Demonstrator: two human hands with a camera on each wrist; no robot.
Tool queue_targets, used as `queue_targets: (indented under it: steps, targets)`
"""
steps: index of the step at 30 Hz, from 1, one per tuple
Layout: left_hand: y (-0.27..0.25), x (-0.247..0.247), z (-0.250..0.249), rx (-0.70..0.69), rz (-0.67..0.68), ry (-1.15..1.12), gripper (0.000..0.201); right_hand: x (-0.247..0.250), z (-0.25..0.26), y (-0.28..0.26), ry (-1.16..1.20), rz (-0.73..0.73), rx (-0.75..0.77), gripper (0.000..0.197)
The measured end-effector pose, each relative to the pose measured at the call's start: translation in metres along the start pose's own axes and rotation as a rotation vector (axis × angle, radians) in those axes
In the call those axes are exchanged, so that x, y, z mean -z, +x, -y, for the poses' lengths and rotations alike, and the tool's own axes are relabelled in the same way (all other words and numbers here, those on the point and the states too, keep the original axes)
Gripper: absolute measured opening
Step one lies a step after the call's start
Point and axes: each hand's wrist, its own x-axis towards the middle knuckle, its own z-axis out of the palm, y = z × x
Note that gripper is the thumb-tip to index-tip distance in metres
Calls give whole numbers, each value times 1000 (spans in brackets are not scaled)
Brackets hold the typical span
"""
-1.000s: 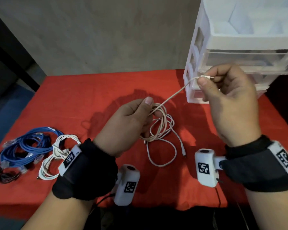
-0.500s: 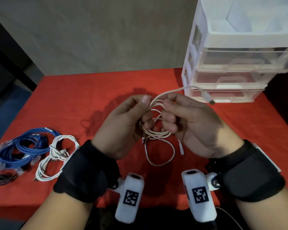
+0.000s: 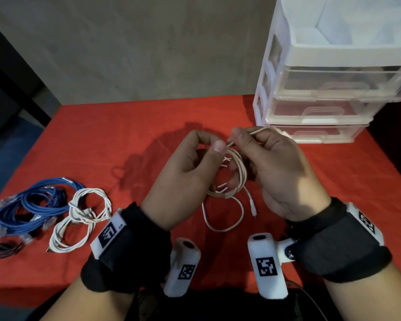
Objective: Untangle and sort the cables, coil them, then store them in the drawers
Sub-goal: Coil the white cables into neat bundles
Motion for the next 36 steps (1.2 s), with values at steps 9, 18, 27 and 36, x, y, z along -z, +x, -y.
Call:
queue_targets:
  steps: [9,18,27,36]
  targets:
    - [0,-1,10,-268,-115,392,16,3,4,0,-26,14,5,19]
    - [6,5,17,-242,-294,347,21,1,7,-7,-340,249,257,33]
    - [6,3,21,-136,-298,312,10,7,-3,-2,-678,160,458,21]
    - [8,2,14,73,-337,-48,11,8,-7,3,-932,34,655,17]
